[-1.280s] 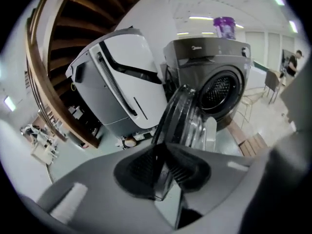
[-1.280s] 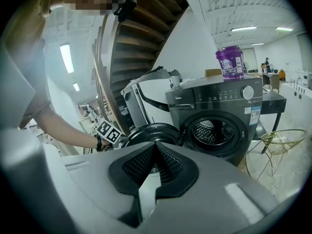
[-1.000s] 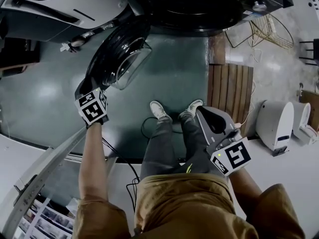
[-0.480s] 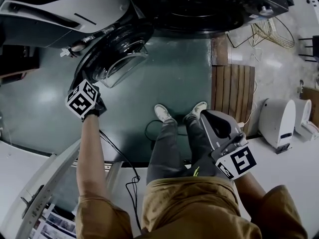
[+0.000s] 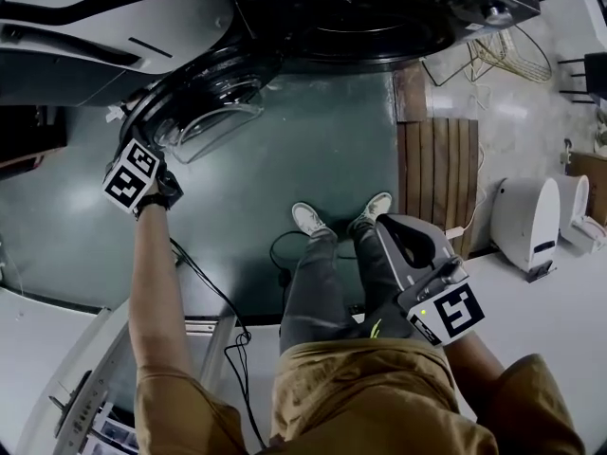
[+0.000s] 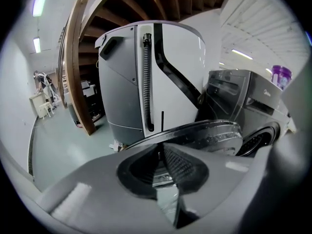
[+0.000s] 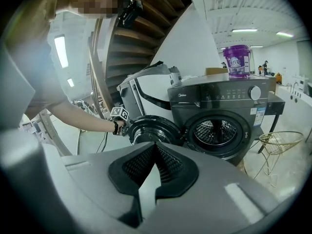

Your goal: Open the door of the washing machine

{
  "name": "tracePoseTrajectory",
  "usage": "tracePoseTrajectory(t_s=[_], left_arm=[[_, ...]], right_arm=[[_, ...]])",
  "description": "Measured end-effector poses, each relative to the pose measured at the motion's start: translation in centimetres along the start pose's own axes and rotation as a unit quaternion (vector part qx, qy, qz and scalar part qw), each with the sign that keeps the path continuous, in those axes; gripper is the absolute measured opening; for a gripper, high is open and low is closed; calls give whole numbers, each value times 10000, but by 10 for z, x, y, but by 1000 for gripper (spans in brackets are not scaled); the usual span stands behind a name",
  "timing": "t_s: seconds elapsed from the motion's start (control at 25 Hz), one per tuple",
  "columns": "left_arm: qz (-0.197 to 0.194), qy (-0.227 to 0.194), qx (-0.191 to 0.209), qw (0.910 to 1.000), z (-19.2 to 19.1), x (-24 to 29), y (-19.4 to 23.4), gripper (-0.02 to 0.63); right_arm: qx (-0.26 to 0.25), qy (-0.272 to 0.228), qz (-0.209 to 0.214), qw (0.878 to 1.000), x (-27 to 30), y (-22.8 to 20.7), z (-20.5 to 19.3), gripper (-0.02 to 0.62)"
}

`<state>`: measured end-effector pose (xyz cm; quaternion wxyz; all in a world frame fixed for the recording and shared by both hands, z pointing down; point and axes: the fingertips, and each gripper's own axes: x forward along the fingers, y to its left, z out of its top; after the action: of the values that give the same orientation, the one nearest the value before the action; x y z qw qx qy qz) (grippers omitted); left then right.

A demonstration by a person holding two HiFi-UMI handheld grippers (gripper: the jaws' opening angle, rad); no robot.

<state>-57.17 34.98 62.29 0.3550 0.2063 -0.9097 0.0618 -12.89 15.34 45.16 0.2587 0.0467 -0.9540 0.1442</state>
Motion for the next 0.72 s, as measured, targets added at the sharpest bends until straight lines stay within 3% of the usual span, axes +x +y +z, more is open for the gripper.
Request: tracePoseTrajectory(t_s=[0.28,0.72], left_arm=[[-144,-59,-485,9987,8,10,-2,63],[-542,210,-27,9983,-7,-7,-6,61]], right_arm=[[28,-45,-210,9998,-8,-1,-1,5],[-103,-241,-279,9993,-25,3,15,5]])
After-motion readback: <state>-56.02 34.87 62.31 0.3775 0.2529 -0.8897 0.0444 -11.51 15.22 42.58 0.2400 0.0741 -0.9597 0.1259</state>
